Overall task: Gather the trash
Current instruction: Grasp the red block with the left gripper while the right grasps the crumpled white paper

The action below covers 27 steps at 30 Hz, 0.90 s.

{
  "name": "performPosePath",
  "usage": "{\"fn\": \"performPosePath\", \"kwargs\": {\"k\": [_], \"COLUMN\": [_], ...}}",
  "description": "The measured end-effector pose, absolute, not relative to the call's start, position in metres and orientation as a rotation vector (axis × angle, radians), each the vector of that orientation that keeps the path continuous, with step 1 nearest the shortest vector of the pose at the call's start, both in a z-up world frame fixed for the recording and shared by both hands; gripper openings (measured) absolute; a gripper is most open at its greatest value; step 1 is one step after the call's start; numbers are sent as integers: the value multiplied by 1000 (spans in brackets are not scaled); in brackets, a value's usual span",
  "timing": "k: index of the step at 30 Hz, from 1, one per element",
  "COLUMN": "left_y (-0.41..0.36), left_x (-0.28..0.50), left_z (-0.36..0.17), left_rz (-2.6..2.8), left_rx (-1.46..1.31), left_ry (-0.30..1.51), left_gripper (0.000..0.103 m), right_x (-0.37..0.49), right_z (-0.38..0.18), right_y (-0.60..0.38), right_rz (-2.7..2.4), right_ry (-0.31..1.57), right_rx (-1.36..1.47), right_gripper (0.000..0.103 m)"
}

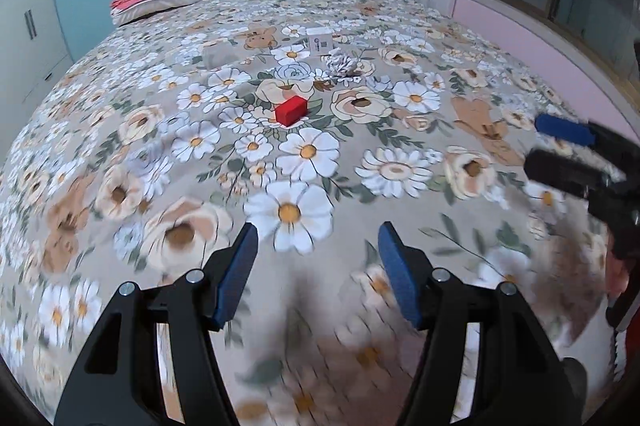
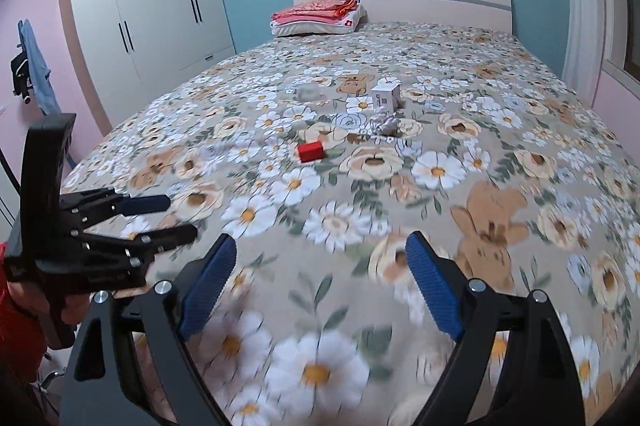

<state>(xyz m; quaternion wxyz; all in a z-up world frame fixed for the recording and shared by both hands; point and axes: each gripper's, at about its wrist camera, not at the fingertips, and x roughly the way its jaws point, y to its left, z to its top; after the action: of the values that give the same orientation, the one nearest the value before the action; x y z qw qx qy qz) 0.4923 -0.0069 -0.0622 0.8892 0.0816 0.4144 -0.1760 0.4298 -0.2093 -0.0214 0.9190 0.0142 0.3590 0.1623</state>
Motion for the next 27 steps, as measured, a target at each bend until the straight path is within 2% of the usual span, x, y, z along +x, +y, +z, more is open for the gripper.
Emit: {"fn": "performPosePath", "kwargs": {"k": [16, 27], "left_y": [-25, -41], "left_x": [658, 702], "left_z": [-121, -139], "left_rz": [-488, -552], "left_rx": [244, 206], "left_ry": [910, 914], "left_gripper": [63, 62], "right_x": [623, 710], "right_z": [-74, -114], "right_y": [-199, -187], "right_rz": [212, 130], "right_ry": [796, 874], "right_rx": [33, 18], "right_gripper": [88, 88]}}
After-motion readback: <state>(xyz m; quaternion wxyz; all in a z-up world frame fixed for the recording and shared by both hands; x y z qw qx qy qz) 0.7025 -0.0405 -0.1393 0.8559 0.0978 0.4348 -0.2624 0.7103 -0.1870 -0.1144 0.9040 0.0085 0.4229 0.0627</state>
